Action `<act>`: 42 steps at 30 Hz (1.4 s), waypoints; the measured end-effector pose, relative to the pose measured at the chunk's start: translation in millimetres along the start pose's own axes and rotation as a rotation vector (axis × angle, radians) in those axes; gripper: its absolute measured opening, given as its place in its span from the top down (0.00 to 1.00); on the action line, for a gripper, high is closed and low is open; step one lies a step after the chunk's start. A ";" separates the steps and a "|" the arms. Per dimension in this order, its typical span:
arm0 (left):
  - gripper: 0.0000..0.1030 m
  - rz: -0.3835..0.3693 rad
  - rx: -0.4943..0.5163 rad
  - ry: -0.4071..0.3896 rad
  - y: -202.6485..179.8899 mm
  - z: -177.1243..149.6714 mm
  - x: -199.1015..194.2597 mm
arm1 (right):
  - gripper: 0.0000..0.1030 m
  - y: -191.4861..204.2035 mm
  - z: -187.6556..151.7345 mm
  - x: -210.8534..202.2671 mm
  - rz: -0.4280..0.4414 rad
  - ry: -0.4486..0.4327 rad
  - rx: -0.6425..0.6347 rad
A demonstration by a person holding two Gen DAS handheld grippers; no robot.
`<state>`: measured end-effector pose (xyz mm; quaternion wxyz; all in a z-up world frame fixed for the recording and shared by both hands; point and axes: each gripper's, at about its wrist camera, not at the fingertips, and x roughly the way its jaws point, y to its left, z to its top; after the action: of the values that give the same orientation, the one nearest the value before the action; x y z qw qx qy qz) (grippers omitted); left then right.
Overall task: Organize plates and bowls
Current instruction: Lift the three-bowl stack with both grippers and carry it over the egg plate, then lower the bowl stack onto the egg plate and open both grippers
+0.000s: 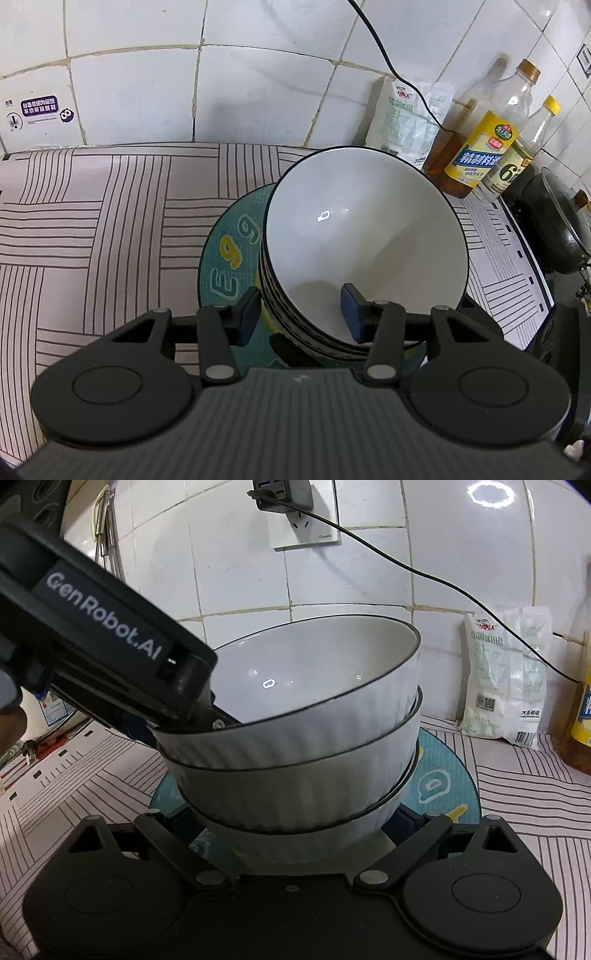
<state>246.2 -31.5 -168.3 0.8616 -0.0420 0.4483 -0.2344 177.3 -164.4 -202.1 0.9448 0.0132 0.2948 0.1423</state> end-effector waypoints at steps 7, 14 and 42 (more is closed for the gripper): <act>0.53 0.012 0.005 0.014 -2.5 2.2 0.7 | 0.03 -7.1 9.6 -2.0 -0.013 0.083 0.061; 0.48 0.014 -0.030 0.005 -0.6 2.2 -23.1 | 0.03 -2.7 16.3 -25.5 -0.024 0.171 0.095; 0.11 0.098 0.030 -0.100 -57.0 -42.2 -178.2 | 0.00 4.9 48.5 -178.0 -0.376 0.062 0.226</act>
<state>104.9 2.5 -43.2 0.8939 -0.0188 0.4027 -0.1963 63.4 -206.1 -63.0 0.9377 0.0594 0.3351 -0.0700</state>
